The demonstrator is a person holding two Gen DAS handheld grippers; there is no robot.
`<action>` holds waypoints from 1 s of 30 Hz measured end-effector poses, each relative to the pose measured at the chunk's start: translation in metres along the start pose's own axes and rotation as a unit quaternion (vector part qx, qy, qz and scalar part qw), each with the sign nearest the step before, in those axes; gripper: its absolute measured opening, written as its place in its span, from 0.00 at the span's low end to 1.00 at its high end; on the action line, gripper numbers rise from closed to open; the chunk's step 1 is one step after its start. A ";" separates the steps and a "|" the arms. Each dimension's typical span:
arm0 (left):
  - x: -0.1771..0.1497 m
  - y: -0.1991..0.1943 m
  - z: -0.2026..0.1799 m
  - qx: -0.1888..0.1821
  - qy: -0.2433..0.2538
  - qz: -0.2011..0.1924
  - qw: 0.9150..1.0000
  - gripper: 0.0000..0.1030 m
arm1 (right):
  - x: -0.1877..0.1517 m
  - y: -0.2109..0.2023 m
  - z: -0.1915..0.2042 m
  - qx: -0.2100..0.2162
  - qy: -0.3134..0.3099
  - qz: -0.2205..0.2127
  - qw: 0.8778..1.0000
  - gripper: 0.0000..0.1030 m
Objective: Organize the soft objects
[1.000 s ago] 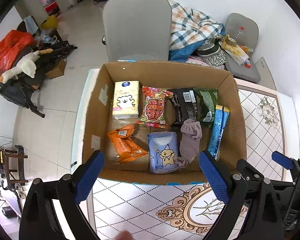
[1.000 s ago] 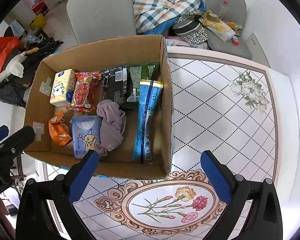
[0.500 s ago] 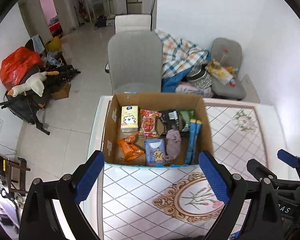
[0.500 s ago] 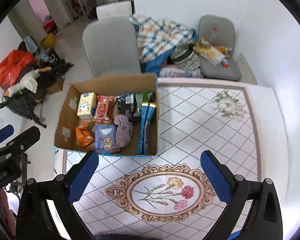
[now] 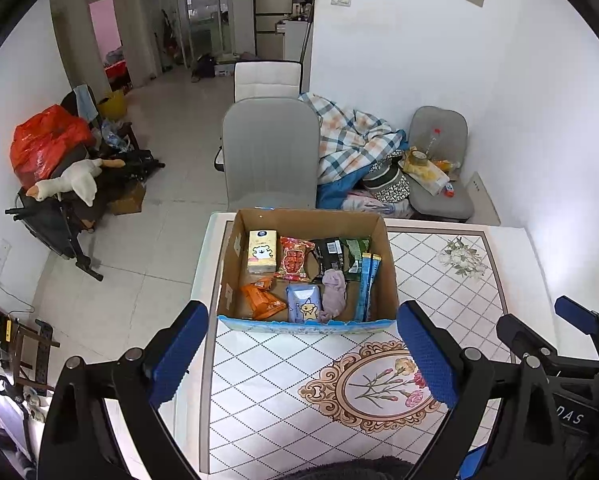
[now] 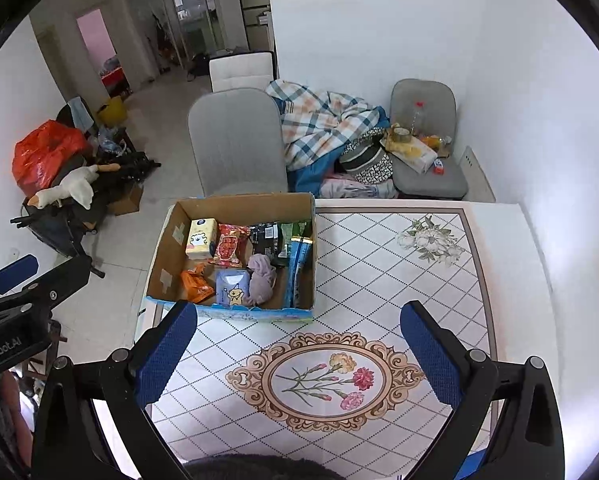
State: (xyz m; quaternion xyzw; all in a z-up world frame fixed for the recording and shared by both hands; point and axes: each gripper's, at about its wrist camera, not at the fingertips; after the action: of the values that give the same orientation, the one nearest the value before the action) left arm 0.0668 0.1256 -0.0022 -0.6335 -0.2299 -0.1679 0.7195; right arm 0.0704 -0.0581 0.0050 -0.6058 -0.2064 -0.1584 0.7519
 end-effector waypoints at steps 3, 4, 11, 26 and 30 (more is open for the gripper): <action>-0.003 -0.002 0.001 0.002 -0.003 0.000 1.000 0.94 | -0.002 -0.007 0.002 -0.005 -0.003 -0.001 1.000 1.00; -0.004 -0.003 0.002 0.002 -0.004 -0.001 1.000 0.94 | -0.003 -0.010 0.002 -0.006 -0.002 -0.001 1.000 1.00; -0.010 -0.006 0.000 0.004 -0.003 0.000 1.000 0.94 | -0.004 -0.024 0.001 -0.017 -0.002 -0.013 1.000 1.00; -0.015 -0.015 -0.002 0.003 0.000 -0.003 1.000 0.94 | -0.005 -0.032 -0.001 -0.029 0.004 -0.015 0.999 1.00; -0.013 -0.016 -0.002 0.003 0.002 -0.003 1.000 0.94 | -0.003 -0.033 -0.003 -0.034 0.006 -0.020 0.999 1.00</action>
State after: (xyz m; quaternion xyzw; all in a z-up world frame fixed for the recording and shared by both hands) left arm 0.0474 0.1202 0.0037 -0.6301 -0.2309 -0.1708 0.7214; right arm 0.0518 -0.0684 0.0306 -0.6255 -0.2084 -0.1834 0.7291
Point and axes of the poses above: each gripper's, at about its wrist camera, not at the fingertips, and y roughly the way its jaws point, z to its left, x to its top, and after that the axes turned 8 degrees about x, right-handed
